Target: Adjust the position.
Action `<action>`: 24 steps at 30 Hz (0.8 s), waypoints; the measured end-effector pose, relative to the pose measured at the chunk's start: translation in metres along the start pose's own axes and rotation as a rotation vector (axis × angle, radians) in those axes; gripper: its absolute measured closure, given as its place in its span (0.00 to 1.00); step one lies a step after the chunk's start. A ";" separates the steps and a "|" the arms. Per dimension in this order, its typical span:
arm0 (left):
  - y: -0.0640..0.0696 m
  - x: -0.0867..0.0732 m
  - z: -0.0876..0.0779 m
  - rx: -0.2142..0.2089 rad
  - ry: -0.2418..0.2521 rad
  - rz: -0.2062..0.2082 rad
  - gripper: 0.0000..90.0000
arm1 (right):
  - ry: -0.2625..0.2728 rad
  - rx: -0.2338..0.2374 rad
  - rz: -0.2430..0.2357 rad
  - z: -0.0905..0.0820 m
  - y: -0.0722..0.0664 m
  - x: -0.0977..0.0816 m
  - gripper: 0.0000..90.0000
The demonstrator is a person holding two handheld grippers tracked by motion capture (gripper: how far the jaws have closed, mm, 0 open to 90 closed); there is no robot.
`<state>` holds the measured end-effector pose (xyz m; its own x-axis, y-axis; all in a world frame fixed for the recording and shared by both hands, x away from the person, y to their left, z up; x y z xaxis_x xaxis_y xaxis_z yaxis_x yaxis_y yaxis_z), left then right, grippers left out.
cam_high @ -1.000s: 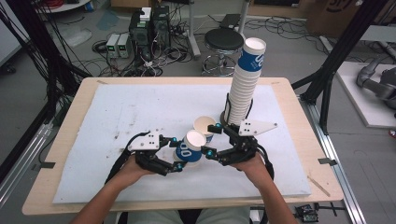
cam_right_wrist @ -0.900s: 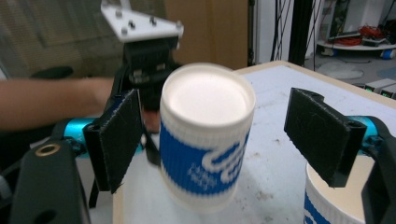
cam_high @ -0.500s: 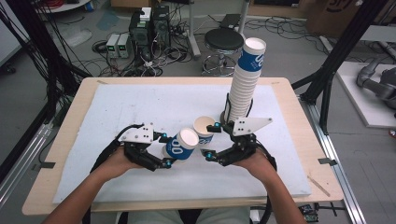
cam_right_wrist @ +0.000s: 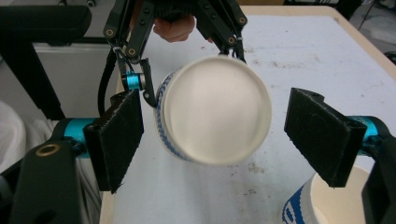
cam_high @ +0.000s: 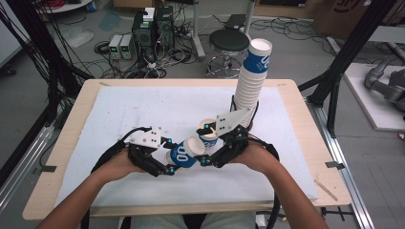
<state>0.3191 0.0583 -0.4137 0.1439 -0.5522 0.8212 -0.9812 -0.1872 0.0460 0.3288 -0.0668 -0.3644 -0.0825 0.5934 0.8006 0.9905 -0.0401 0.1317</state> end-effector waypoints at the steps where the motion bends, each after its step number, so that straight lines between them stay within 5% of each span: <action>1: 0.001 0.000 0.001 -0.005 -0.006 0.001 0.33 | 0.000 0.000 0.000 0.000 0.000 0.000 0.22; 8: 0.003 0.001 0.004 -0.022 -0.028 0.005 0.33 | -0.104 0.062 -0.026 0.019 -0.007 -0.006 0.22; 24: 0.012 -0.004 0.009 -0.060 -0.072 0.034 0.32 | -0.180 0.150 -0.052 0.028 -0.015 -0.016 0.34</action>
<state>0.3084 0.0510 -0.4211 0.1174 -0.6144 0.7802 -0.9913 -0.1196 0.0550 0.3182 -0.0534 -0.3959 -0.1258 0.7256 0.6765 0.9919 0.1057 0.0711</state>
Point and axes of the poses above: each handheld gripper's, and its own axes: z roughly forward along the jaws, x roughly out of its top, y roughly to its right, the point moved 9 cm from there along z, roughly forward along the jaws, and after that the axes turned 4 degrees about -z, right-handed, at the moved point
